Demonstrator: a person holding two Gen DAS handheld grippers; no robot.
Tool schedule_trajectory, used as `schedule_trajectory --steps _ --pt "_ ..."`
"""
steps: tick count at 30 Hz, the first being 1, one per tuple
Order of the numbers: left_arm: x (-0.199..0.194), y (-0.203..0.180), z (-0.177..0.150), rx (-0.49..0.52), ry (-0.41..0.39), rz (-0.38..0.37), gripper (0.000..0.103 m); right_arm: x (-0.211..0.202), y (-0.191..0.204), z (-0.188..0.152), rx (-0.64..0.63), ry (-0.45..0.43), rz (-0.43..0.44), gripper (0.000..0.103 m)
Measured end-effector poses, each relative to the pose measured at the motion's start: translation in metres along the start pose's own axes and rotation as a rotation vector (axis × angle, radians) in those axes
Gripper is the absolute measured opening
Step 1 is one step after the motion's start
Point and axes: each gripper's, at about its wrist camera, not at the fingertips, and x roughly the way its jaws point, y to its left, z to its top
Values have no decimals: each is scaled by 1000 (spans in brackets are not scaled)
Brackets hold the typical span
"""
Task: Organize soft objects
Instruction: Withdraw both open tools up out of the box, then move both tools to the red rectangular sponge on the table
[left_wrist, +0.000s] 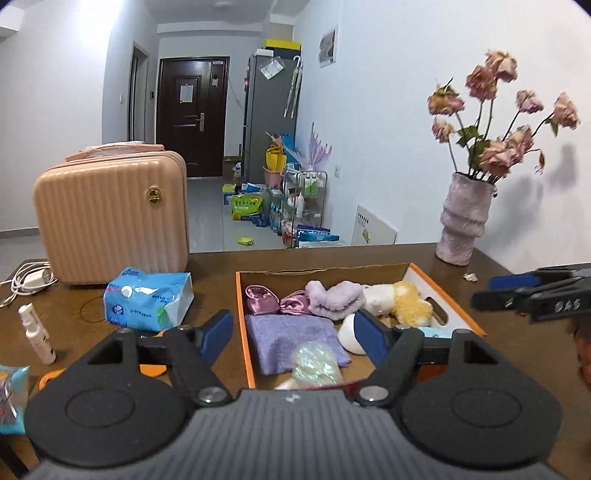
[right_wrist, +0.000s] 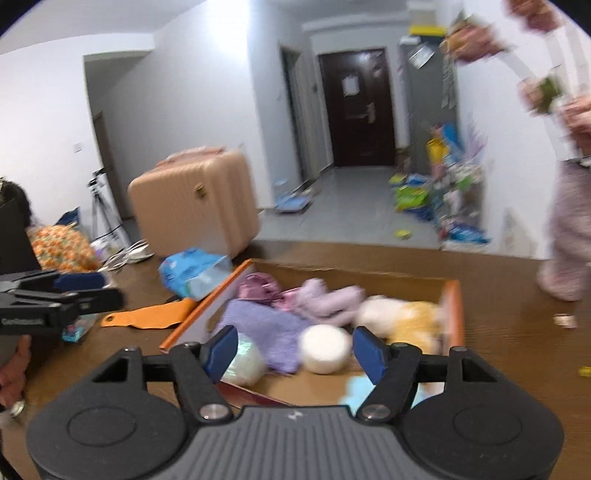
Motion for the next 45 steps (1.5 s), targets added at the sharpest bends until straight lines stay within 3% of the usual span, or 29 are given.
schedule_trajectory --steps 4,11,20,26,30,35,39,41,45 --pt "-25 -9 -3 -1 -29 3 78 -39 -15 -8 5 -48 -80 70" --pt "-57 -21 -14 -4 -81 14 80 -78 -10 -30 -1 -141 -114 71" --pt "-103 -42 -84 -8 -162 65 84 -103 23 -99 -76 -267 -181 78" --pt "-117 -44 -143 -88 -99 74 84 -107 45 -159 -59 -214 -152 78" --pt "-114 -30 -161 -128 -40 73 84 -106 51 -188 -3 -154 -108 78" --pt "-95 -5 -158 -185 -31 92 84 -89 61 -185 -12 -136 -99 78" --pt "-71 12 -161 -234 3 73 82 -60 70 -172 6 -110 -33 77" --pt "-55 22 -161 -255 28 75 72 -37 77 -166 14 -78 -3 74" --pt "-27 46 -161 -328 69 33 64 7 96 -155 24 -34 61 67"
